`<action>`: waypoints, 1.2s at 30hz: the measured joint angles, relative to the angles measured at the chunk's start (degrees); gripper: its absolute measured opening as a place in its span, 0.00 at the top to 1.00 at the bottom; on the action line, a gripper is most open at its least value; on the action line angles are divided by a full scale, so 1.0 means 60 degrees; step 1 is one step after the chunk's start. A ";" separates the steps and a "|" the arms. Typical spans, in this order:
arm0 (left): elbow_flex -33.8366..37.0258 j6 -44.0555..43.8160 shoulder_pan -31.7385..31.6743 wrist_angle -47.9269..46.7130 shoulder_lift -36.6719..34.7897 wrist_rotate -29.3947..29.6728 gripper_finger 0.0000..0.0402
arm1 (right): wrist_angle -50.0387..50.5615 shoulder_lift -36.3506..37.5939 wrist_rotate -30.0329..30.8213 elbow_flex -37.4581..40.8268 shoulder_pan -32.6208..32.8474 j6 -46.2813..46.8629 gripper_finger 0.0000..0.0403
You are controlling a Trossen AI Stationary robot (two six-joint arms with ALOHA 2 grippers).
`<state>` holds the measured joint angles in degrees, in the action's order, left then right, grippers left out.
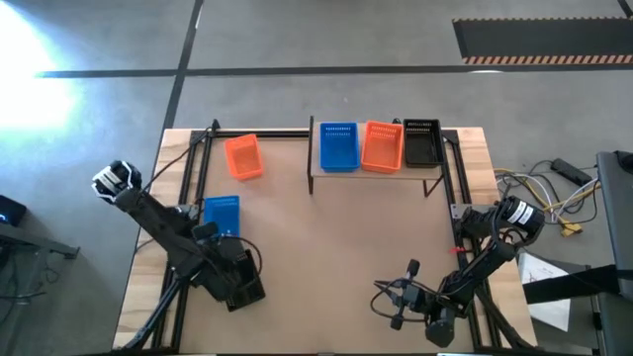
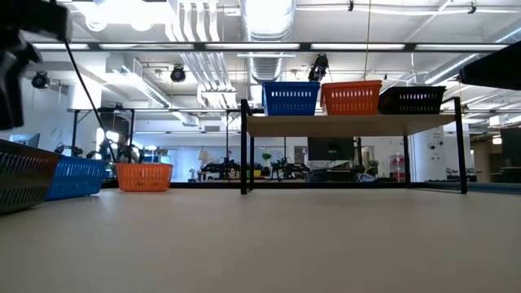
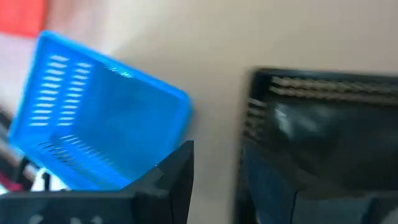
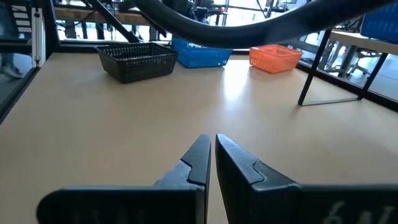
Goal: Stack baskets on shelf by color
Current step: Move the blue bin to the center of the table
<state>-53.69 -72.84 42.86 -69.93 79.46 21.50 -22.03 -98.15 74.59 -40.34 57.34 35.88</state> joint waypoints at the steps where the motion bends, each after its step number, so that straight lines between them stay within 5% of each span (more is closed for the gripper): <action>1: 0.0175 -0.0096 -0.0150 -0.0004 0.0000 0.0028 0.69 | 0.0048 0.0000 0.0007 0.0000 0.0000 0.0014 0.96; 12: 0.0812 0.1518 -0.2052 -0.0248 -0.0422 -0.0282 0.69 | 0.0097 0.0002 0.0066 0.0004 -0.0109 0.0018 0.96; 21: 0.1318 0.2031 -0.2179 -0.0036 -0.1449 -0.1128 0.69 | 0.0104 0.0000 0.0055 0.0004 -0.0109 0.0091 0.96; 31: 0.3108 0.3024 -0.2180 0.1992 -0.2881 -0.1528 0.49 | 0.0143 0.0000 0.0033 0.0004 -0.0109 0.0048 0.96; 36: 0.3412 0.3545 -0.2188 0.2076 -0.2820 -0.1535 0.47 | 0.0139 0.0000 0.0033 0.0004 -0.0109 0.0041 0.96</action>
<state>-33.22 -51.57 29.73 -57.47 62.54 12.29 -21.19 -98.15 74.78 -40.32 56.69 36.12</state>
